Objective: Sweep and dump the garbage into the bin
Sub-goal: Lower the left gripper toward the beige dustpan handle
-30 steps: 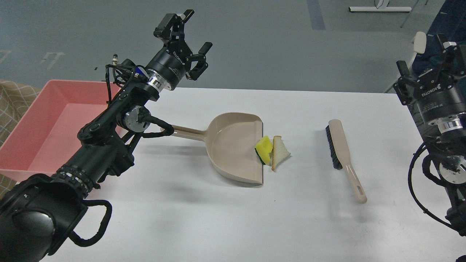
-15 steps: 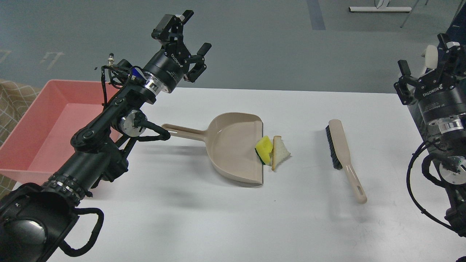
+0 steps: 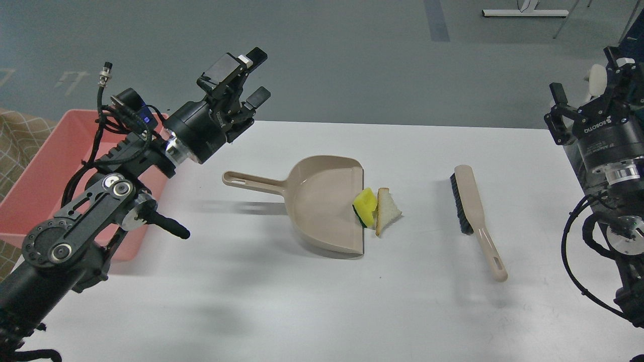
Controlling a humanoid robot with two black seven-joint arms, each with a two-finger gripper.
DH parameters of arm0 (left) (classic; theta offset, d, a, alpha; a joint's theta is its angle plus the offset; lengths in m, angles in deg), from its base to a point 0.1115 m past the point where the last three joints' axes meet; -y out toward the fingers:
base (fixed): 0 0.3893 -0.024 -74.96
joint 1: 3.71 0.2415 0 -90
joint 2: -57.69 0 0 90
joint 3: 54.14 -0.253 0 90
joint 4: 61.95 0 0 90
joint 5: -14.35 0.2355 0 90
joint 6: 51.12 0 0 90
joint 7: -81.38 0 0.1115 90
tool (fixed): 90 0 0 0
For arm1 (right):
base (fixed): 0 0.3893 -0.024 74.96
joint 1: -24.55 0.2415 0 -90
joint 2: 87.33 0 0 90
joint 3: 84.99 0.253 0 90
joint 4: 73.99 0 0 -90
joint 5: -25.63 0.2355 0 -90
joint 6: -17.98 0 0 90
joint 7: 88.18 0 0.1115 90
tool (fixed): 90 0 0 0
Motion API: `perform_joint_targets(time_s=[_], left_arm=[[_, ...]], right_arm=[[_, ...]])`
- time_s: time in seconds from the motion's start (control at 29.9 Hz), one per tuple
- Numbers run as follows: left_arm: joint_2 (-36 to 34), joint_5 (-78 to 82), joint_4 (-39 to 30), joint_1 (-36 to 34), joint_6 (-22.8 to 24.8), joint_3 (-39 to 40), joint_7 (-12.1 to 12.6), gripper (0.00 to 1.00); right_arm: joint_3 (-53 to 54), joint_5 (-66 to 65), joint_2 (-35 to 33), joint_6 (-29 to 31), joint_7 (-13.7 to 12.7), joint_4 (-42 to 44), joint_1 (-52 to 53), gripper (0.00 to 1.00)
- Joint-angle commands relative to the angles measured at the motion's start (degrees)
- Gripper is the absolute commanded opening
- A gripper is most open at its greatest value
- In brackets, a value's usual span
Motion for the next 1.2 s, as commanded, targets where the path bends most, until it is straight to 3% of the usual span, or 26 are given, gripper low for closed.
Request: perform_joint_targets(time_s=[0.0,0.27,0.5,0.94,1.17], left_arm=[[-4.61,4.74,-7.58,7.19,-2.36,0.18,0.17,0.98],[-5.85,15.65,-13.31,17.49,-8.78,0.18,0.52,0.98],[-4.19,19.61,-11.48,24.43,-12.12,-0.17,0.87,0.98],[5.13,21.81,-2.33,24.53,-16.96,-0.88,1.31,0.98],[9.96,21.73,6.36,22.42,-18.89,-0.79,1.05,0.98]], right_arm=[[-0.02,0.0,0.02,-0.02,0.01,0.0,0.0,1.0],[-0.1,0.0,0.11,-0.02,0.01,0.09,0.0,1.0],[-0.1,0.0,0.29,-0.02,0.01,0.09,-0.08,1.0],[-0.37,0.0,0.2,0.07,0.01,0.09,-0.17,1.0],[-0.37,0.0,0.29,-0.02,0.01,0.09,-0.52,1.0]])
